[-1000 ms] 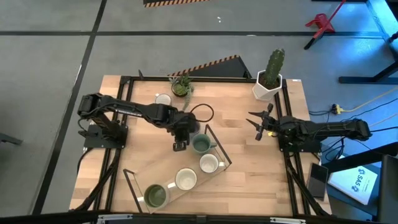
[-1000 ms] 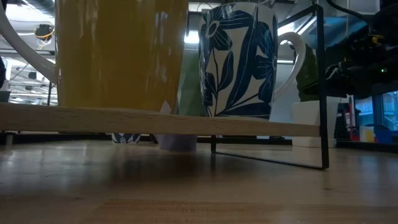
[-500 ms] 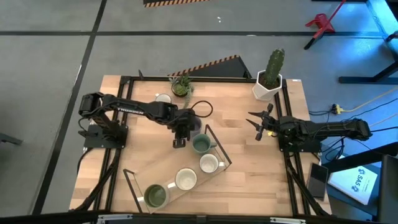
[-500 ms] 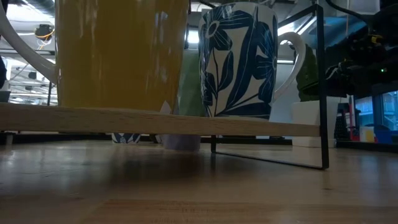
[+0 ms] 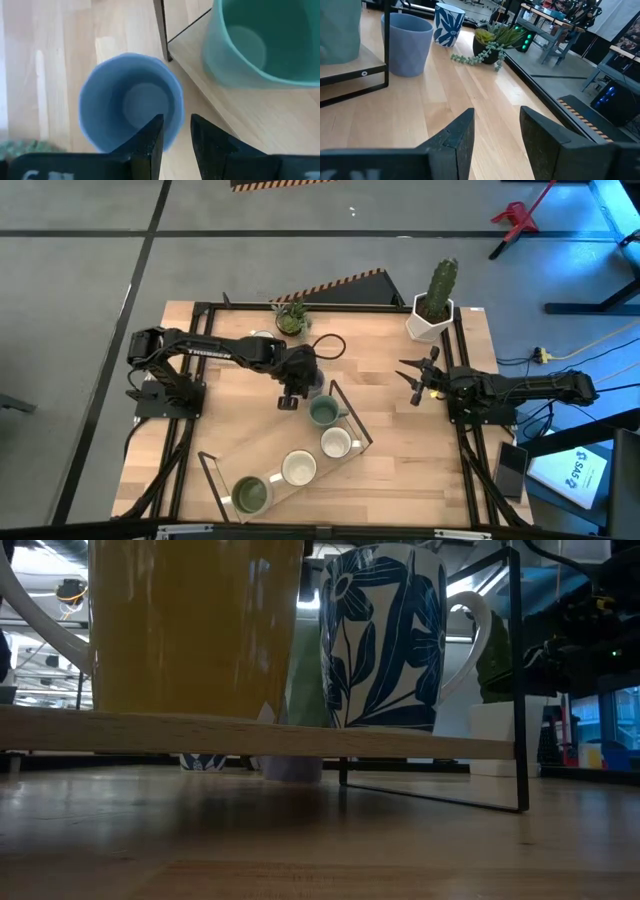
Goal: Place coffee mugs
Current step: Put the blue mug on the shelf aligned with the green mug
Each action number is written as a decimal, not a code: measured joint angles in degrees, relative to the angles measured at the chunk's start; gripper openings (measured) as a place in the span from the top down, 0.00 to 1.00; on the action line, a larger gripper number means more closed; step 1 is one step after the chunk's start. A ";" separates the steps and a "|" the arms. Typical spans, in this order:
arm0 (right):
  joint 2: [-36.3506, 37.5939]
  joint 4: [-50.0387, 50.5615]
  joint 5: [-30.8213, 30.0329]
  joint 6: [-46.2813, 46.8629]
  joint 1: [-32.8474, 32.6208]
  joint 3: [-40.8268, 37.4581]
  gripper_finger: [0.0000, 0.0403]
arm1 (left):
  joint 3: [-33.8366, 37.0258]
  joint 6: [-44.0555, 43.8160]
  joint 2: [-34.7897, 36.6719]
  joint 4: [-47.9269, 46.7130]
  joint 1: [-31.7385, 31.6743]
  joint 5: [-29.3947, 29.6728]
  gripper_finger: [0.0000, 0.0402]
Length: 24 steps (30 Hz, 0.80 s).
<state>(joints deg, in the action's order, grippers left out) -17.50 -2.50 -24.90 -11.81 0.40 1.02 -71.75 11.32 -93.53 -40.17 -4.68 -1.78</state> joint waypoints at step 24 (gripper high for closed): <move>-0.02 -0.07 -0.16 0.02 0.00 0.00 0.65 | -0.02 0.98 -7.01 -0.52 -2.34 0.55 0.95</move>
<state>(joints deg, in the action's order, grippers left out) -17.52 -2.57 -25.06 -11.79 0.40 1.01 -71.77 12.29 -100.54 -40.68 -7.03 -1.22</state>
